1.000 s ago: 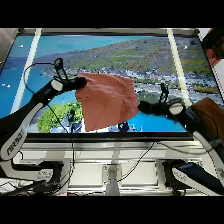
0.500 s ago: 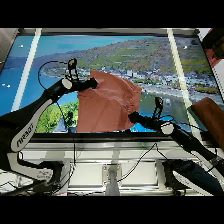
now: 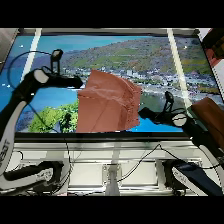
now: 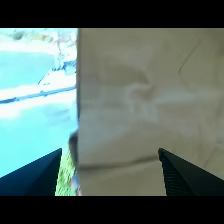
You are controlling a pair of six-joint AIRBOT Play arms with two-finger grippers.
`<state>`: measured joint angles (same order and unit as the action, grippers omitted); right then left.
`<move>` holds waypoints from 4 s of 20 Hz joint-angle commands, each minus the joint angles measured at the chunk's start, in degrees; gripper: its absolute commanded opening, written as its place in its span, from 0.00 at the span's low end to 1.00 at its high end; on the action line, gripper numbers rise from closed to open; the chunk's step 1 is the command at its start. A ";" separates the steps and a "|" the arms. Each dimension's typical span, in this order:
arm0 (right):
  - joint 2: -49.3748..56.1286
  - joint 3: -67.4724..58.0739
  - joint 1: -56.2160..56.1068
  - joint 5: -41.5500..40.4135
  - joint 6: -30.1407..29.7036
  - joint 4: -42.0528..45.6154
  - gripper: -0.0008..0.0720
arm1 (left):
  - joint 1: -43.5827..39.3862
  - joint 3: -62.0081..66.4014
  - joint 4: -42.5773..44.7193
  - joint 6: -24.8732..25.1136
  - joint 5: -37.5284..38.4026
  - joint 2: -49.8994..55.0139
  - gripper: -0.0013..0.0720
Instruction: Fold the clothes and pants, and hang the long-sleeved shirts on hangers.
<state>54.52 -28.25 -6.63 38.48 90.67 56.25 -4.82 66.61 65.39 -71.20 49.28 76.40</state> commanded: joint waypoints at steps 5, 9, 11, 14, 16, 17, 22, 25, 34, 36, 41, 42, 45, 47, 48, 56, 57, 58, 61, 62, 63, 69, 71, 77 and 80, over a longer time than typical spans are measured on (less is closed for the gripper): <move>0.81 -4.35 14.60 19.96 -11.58 2.51 0.81 | 6.86 -15.54 -7.26 -1.81 12.61 -9.51 0.86; 7.39 -4.37 14.60 21.53 -17.92 -7.72 0.81 | 6.99 -28.81 -7.58 -1.81 10.12 -17.57 0.86; 12.98 -4.37 14.53 22.18 -20.39 -12.31 0.81 | 6.99 -32.98 -7.61 -1.84 10.10 -20.61 0.86; 20.50 -4.37 13.70 21.97 -24.22 -20.33 0.82 | 7.08 -34.99 -7.61 -1.90 10.10 -23.34 0.86; 23.63 -4.39 12.39 21.27 -24.59 -22.80 0.81 | 7.13 -34.99 -7.30 -2.10 10.05 -24.09 0.86; 24.61 -4.39 11.32 20.15 -24.63 -23.10 0.77 | 7.45 -34.99 -7.13 -2.82 9.73 -24.09 0.86; 25.66 -4.39 6.64 14.99 -25.44 -23.69 0.56 | 11.43 -35.04 -7.13 -3.54 8.94 -23.87 0.86; 25.64 -4.37 5.86 14.82 -25.42 -23.63 0.23 | 11.45 -35.10 -6.95 -3.54 6.99 -22.12 0.86; 25.59 -4.39 5.86 14.58 -25.42 -23.63 0.04 | 10.16 -35.10 -13.29 4.74 9.31 -8.87 0.86; 25.59 -4.39 5.86 14.58 -25.42 -23.63 0.04 | 10.16 -35.10 -14.99 6.12 9.60 -7.15 0.86; 25.46 -4.39 5.88 14.58 -26.10 -23.63 0.04 | 10.16 -35.10 -16.33 7.78 12.79 -4.33 0.69; 25.46 -4.46 5.86 14.62 -26.97 -23.61 0.04 | 10.16 -35.10 -16.85 7.80 12.68 -3.76 0.69; 24.81 -4.94 5.86 14.75 -28.13 -23.65 0.04 | 10.16 -35.10 -20.72 9.31 12.76 -2.10 0.64; 24.15 -5.40 5.86 14.75 -28.68 -23.61 0.04 | 10.16 -35.08 -24.20 11.65 12.94 -1.16 0.64; 23.89 -5.55 5.86 14.73 -28.72 -23.61 0.04 | 10.16 -35.08 -25.59 12.61 12.92 -0.85 0.64; 23.76 -10.93 5.88 23.74 -32.76 -23.26 0.04 | 10.32 -32.85 -26.25 18.14 21.31 -0.87 0.03; 23.37 -12.13 5.88 25.53 -33.18 -23.28 0.04 | 10.49 -30.97 -26.29 18.14 24.00 -1.18 0.02; 22.25 -13.49 5.88 27.26 -33.38 -23.28 0.04 | 10.64 -28.13 -26.29 18.12 27.08 -1.97 0.02; 14.93 -17.99 5.88 31.17 -33.33 -23.41 0.04 | 11.02 -17.40 -26.29 17.73 34.25 -6.75 0.02; 11.63 -19.65 5.88 32.52 -33.31 -23.43 0.04 | 11.06 -13.99 -26.25 16.76 35.04 -9.07 0.02; 8.09 -21.42 5.88 33.86 -33.07 -23.43 0.04 | 11.04 -10.93 -26.32 15.87 35.12 -11.74 0.02; -12.61 -35.04 5.88 41.46 -22.01 -23.41 0.04 | 11.04 0.87 -26.69 10.64 34.64 -32.98 0.02; -18.51 -38.01 5.88 40.04 -18.25 -23.37 0.04 | 11.04 1.07 -26.49 7.39 31.30 -41.66 0.02; -28.48 -32.30 5.86 37.90 -5.18 -20.24 0.04 | 11.04 0.74 -21.88 -7.65 20.39 -56.35 0.02; -28.39 -21.75 5.86 33.33 -4.11 -20.22 0.04 | 11.02 -6.86 -19.08 -10.91 20.00 -54.95 0.02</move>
<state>27.66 -57.21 -0.73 75.46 83.13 35.51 6.17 64.42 43.44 -76.88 71.50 22.68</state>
